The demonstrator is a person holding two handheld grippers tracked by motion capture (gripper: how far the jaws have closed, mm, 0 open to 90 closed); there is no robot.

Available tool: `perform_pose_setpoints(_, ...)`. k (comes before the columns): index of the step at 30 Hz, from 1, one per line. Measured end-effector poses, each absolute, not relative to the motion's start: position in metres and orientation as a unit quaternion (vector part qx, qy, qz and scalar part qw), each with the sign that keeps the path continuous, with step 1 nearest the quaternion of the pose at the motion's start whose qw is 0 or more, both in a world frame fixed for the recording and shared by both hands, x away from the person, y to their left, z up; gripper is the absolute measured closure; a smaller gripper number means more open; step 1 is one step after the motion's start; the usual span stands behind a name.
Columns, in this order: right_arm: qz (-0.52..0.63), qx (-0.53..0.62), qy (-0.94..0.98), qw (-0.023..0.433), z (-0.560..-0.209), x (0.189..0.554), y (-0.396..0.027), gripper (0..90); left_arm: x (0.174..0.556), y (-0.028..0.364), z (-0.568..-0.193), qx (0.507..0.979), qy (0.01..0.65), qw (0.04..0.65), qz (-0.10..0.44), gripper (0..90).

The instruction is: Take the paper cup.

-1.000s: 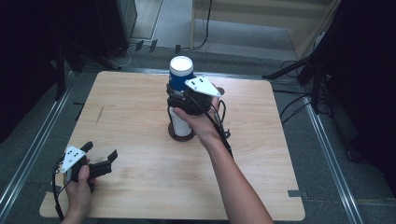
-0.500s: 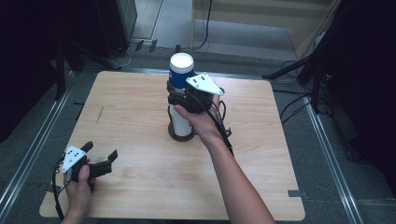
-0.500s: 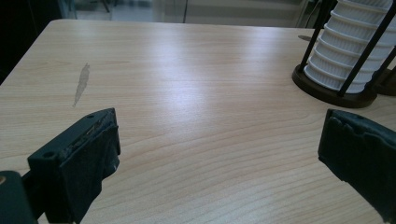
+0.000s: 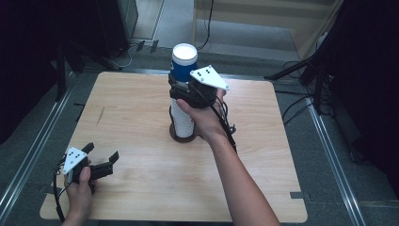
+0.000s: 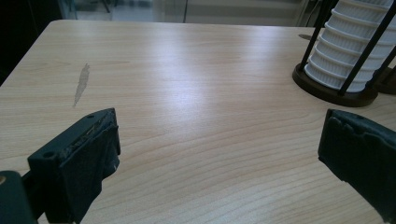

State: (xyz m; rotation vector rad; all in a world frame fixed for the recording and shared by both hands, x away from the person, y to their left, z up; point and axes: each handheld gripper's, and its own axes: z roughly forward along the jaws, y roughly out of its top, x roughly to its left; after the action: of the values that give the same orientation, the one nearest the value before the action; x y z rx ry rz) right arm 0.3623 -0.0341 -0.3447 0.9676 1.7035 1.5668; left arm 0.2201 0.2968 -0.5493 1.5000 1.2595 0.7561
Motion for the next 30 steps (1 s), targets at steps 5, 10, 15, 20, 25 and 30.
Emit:
perform_pose_setpoints(5, 0.598, 0.360, 0.642, 0.316, -0.336, 0.359, -0.035, 18.2, 0.220, 0.297, -0.549, 0.619, 0.521, 0.499, 0.312, 0.0)
perform_pose_setpoints(10, 0.604, 0.355, 0.636, 0.323, -0.327, 0.356, -0.038, 18.2, 0.220, 0.296, -0.549, 0.621, 0.519, 0.496, 0.314, 0.0)
perform_pose_setpoints(15, 0.612, 0.353, 0.629, 0.324, -0.318, 0.351, -0.043, 18.3, 0.220, 0.296, -0.549, 0.622, 0.519, 0.496, 0.315, 0.0)
perform_pose_setpoints(20, 0.617, 0.355, 0.623, 0.324, -0.311, 0.350, -0.052, 18.3, 0.220, 0.295, -0.549, 0.622, 0.519, 0.495, 0.315, 0.0)
perform_pose_setpoints(25, 0.618, 0.358, 0.617, 0.329, -0.307, 0.348, -0.062, 18.3, 0.220, 0.295, -0.549, 0.622, 0.519, 0.495, 0.315, 0.0)
perform_pose_setpoints(30, 0.616, 0.365, 0.613, 0.334, -0.306, 0.347, -0.074, 18.2, 0.220, 0.295, -0.549, 0.623, 0.519, 0.494, 0.314, 0.0)
